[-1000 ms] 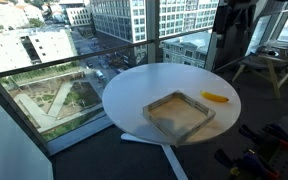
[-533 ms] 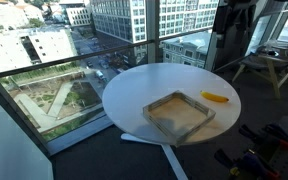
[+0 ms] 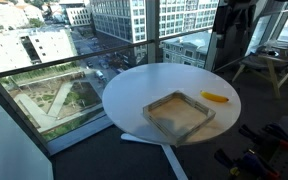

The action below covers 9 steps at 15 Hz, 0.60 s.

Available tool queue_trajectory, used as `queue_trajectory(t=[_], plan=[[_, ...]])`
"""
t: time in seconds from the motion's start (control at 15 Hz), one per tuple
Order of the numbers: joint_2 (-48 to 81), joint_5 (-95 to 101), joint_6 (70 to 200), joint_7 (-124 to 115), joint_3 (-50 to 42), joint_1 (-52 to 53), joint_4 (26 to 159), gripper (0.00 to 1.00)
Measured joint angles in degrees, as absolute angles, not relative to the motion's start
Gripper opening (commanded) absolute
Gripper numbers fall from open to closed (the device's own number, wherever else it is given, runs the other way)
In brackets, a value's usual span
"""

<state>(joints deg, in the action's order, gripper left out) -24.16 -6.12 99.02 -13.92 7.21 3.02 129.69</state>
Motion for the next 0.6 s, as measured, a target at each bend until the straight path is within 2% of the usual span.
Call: queue_trajectory(t=[0.6], plan=[[-23.9,-6.1,99.7,-13.8,7.3,3.0,129.7,1.0]])
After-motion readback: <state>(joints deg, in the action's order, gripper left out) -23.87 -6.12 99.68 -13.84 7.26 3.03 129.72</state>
